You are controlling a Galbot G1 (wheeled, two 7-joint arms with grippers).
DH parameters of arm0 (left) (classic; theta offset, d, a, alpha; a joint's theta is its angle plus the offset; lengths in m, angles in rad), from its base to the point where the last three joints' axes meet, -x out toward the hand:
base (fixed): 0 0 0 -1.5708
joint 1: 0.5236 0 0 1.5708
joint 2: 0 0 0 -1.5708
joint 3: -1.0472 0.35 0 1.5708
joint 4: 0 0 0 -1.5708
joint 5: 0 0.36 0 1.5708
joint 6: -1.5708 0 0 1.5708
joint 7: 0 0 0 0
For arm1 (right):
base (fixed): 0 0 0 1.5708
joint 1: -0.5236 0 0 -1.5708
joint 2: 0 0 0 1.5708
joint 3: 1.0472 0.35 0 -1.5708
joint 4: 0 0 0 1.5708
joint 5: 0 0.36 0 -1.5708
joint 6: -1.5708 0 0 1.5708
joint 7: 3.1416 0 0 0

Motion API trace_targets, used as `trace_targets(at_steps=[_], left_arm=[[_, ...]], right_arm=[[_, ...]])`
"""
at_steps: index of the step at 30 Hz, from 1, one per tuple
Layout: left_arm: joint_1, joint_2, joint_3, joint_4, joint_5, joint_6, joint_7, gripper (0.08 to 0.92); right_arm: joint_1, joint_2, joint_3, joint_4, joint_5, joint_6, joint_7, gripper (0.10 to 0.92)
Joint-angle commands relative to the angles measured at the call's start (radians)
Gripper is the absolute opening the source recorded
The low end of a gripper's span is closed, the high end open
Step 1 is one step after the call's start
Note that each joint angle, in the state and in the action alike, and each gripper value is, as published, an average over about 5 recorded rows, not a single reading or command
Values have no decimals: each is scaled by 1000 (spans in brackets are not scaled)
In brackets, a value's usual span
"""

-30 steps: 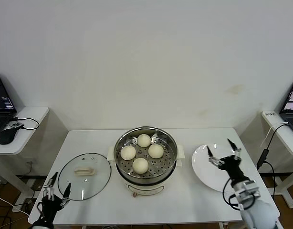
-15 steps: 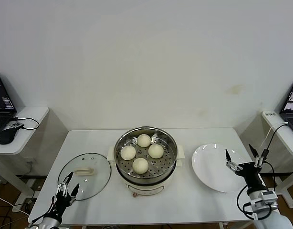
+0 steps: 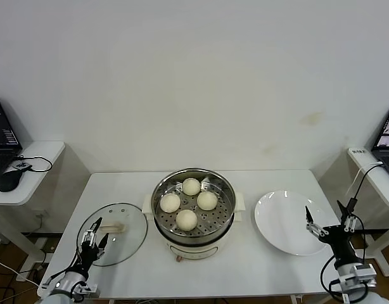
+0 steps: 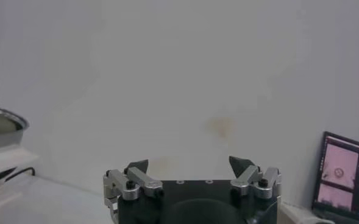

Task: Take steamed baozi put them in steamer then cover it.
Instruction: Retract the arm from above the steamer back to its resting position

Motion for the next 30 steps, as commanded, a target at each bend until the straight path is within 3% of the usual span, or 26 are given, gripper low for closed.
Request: trace_targets(at_steps=[1, 30], left_arm=[[-109, 8, 27, 73, 3, 1, 6, 823], [-216, 24, 89, 174, -24, 10, 23, 822]], right_arm=[[-25, 2, 12, 5, 8, 4, -4, 823], [-61, 37, 17, 3, -16, 21, -15, 823]])
